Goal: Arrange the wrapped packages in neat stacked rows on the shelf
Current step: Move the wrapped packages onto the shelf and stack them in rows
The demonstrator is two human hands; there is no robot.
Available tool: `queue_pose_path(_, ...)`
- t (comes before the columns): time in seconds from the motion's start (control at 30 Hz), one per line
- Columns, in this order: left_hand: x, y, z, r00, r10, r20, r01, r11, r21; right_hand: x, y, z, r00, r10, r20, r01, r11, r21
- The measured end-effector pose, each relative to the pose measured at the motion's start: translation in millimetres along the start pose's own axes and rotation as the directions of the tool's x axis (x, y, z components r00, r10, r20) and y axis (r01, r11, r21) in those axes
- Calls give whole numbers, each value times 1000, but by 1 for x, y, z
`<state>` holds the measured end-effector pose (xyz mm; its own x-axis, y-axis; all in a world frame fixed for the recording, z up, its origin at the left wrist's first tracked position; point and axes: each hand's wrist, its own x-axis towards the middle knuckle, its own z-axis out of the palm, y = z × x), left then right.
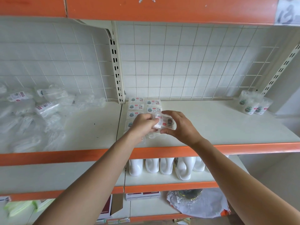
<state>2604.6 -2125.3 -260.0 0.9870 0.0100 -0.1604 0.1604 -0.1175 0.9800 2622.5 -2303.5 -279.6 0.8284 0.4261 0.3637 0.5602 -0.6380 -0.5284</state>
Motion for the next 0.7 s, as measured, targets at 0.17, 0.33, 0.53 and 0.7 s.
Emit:
queue_pose_path(0.17, 1, -5, -5, 998, 48, -36, -45, 996, 81, 1, 0, 0, 999, 39, 25, -41, 998, 57)
queue_pose_path(0.33, -1, -2, -3, 977, 99, -186, -76, 989, 128, 6, -7, -5, 985, 131, 115, -153, 965, 214)
queue_pose_path(0.53, -2, -2, -4, 986, 23, -165, -10, 997, 75, 9, -15, -5, 954, 284, 98, -296, 832, 470)
queue_pose_path(0.7, -8, -4, -4, 997, 34, -65, -27, 994, 101, 8, -12, -3, 919, 380, 100, -384, 812, 439)
